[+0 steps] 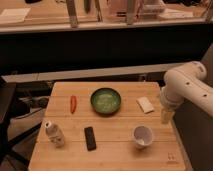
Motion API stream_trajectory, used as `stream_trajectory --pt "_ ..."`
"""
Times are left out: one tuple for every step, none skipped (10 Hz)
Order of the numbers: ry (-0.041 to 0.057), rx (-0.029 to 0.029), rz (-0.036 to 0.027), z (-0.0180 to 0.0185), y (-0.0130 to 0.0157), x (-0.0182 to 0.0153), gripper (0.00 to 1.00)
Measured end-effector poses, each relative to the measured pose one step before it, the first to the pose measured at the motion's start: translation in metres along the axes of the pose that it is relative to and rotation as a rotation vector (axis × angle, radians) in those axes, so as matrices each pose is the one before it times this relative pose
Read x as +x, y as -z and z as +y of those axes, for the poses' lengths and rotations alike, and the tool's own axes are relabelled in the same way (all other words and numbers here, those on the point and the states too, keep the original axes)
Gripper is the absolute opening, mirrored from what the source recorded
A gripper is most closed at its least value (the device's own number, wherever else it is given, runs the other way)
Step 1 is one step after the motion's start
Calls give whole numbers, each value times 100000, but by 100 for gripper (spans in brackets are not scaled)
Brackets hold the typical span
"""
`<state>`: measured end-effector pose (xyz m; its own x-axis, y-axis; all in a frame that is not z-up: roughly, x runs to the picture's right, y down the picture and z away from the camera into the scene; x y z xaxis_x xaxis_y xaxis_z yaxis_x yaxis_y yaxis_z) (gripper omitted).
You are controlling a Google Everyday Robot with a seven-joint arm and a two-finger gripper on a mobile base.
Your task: Knock the bottle over
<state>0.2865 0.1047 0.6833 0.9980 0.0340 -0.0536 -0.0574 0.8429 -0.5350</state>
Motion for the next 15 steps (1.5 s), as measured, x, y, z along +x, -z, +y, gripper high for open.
stream_trajectory --pt "-8 -62 -55 9 -43 -5 80" --pt "16 -132 -31 36 -77 -2 80" --pt "5 9 -31 -5 8 -14 80" --pt "-4 23 26 -6 9 10 80" --pt "-1 -9 2 2 -10 2 80" --pt "-6 18 2 -4 14 -1 80" --pt "-8 1 -2 -1 -4 3 80" --pt "7 -6 4 2 3 -2 80" --pt "9 16 8 -1 10 -5 80" --pt "742 209 326 87 45 -190 80" --pt "1537 613 457 35 233 -532 80" --pt "2658 842 471 -9 343 -1599 80" --pt "1872 560 265 -55 255 -1444 80" --pt "2711 838 435 -128 345 -1850 80" --pt "2432 728 502 -69 297 -1177 80"
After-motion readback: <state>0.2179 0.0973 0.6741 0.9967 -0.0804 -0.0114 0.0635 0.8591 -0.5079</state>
